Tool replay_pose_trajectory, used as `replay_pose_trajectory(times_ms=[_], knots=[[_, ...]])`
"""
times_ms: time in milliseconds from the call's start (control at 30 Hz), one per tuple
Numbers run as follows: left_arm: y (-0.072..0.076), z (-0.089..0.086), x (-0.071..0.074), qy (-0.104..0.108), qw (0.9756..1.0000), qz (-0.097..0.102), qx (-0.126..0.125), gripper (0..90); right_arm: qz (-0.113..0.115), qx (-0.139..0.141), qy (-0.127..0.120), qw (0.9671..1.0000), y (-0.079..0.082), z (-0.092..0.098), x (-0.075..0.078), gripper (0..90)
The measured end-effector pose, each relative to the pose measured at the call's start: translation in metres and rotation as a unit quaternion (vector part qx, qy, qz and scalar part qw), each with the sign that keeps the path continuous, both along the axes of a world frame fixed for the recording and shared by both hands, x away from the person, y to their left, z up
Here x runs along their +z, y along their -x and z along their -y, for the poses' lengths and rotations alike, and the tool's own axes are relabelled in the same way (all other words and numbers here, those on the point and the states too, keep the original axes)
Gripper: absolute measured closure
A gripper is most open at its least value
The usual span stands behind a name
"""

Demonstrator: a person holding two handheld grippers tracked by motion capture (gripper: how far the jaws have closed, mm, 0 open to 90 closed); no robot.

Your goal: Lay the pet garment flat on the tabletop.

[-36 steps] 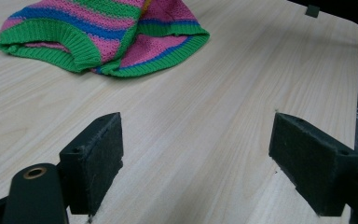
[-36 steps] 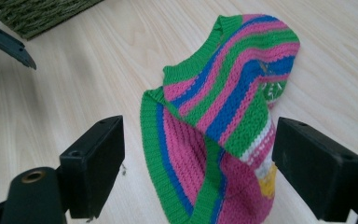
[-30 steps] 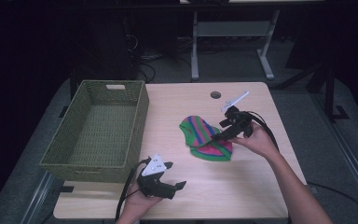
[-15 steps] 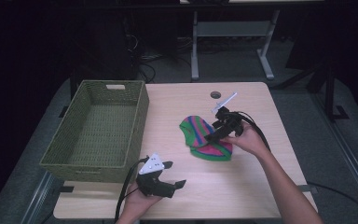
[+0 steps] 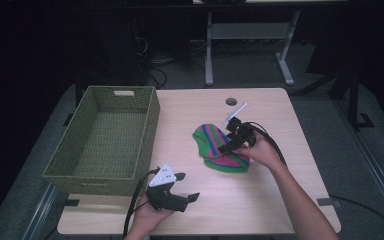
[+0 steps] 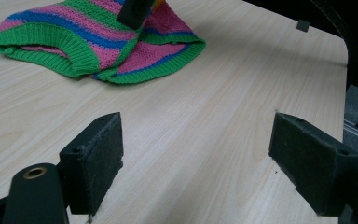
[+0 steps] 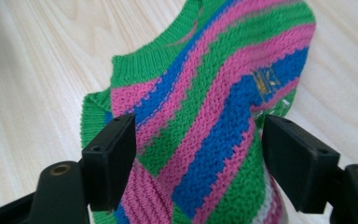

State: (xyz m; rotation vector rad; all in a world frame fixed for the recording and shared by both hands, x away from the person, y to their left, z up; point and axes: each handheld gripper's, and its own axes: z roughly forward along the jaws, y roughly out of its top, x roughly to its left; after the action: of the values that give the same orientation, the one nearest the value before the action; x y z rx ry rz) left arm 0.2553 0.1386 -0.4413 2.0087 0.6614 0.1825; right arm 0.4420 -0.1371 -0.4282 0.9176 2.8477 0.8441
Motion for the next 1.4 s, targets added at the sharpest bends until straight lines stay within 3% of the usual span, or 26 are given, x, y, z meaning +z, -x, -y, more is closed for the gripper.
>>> replay_pose_trajectory(times_ms=[333,467,800,933,1100,1400], knots=[[0.000,0.000,0.000,0.001,1.0000,-0.001,-0.001,17.2,0.006,0.000,0.018,0.9998,0.001,-0.005,-0.018,31.5],[0.000,0.000,0.000,0.001,1.0000,-0.002,-0.002,17.2,0.028,0.003,0.036,0.9990,0.004,-0.008,-0.019,37.4],[0.000,0.000,-0.001,-0.001,1.0000,-0.005,-0.001,17.2,0.044,0.008,0.045,0.9980,0.008,-0.010,-0.018,57.0],[-0.001,-0.001,-0.001,-0.003,1.0000,-0.005,0.001,17.2,0.040,0.007,0.039,0.9984,0.009,-0.010,-0.018,66.4],[-0.001,0.000,-0.001,-0.001,1.0000,-0.006,0.001,17.2,0.035,0.001,0.037,0.9987,0.008,-0.010,-0.017,70.2],[-0.001,-0.001,-0.001,-0.001,1.0000,-0.008,0.001,17.2,-0.001,-0.014,0.000,0.9999,0.003,-0.001,-0.016,74.7]])
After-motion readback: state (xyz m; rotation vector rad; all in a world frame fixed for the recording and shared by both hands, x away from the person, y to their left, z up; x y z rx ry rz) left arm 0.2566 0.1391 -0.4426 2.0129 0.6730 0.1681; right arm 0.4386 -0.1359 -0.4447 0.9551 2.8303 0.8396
